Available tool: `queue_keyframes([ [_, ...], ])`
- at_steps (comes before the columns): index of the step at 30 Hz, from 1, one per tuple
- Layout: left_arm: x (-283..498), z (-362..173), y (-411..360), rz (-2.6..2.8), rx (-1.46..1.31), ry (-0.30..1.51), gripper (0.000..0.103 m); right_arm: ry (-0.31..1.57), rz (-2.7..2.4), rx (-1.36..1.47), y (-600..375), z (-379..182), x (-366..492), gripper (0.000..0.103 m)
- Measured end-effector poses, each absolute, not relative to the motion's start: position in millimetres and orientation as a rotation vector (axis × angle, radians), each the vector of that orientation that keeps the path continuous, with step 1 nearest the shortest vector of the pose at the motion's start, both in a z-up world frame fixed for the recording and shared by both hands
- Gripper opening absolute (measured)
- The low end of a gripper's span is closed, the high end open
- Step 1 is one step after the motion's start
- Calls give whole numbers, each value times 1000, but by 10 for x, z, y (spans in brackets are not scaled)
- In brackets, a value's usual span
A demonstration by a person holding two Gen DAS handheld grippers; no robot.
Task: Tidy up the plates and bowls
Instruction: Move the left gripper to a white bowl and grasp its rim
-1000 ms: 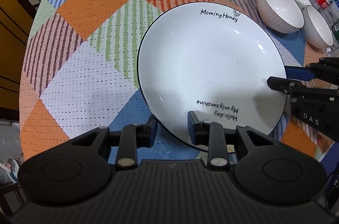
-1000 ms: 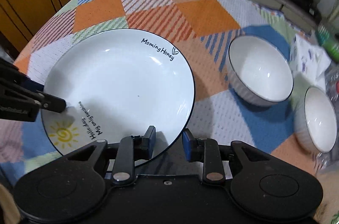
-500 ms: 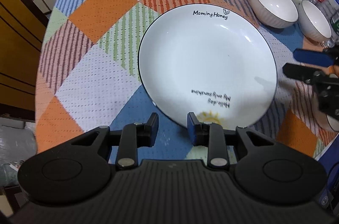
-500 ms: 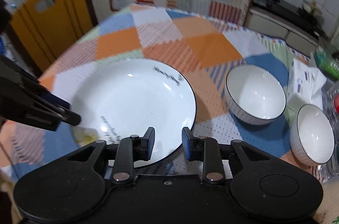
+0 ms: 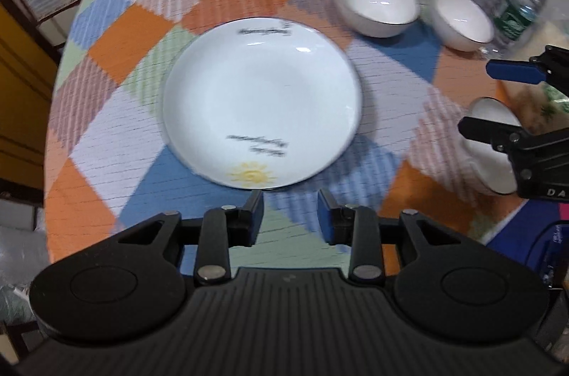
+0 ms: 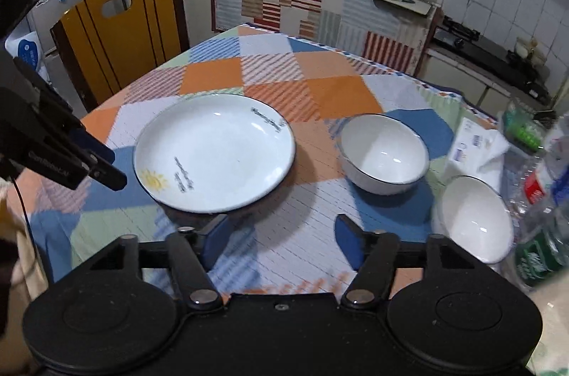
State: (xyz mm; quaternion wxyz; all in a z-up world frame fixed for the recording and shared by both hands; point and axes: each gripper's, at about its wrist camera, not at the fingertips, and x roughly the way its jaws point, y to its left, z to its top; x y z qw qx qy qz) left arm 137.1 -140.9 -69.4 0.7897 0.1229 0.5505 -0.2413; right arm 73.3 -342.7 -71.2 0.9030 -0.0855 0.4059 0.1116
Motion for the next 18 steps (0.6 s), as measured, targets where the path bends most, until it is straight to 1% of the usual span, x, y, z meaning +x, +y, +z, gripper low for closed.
queue_keyframes([
  [2, 1295, -671, -1529, -551, 266, 1159, 42, 829, 226, -190, -3535, -717, 612, 75],
  [3, 1255, -670, -1601, -561, 271, 1144, 42, 825, 227, -193, -3583, -715, 548, 77],
  [4, 1222, -675, -1664, -572, 273, 1133, 42, 818, 229, -197, -3637, -728, 484, 85],
  [6, 1144, -727, -1781, -605, 242, 1107, 42, 810, 230, -187, -3723, -773, 388, 97],
  [11, 999, -971, -1993, -630, 173, 1113, 43, 813, 222, -173, -3854, -1027, 224, 97],
  [14, 952, -1043, -2060, -649, 135, 1105, 50, 800, 194, -211, -3907, -1126, 91, 97],
  [18, 901, -1040, -2120, -671, 98, 1033, 54, 820, 201, -243, -4035, -1183, -53, 97],
])
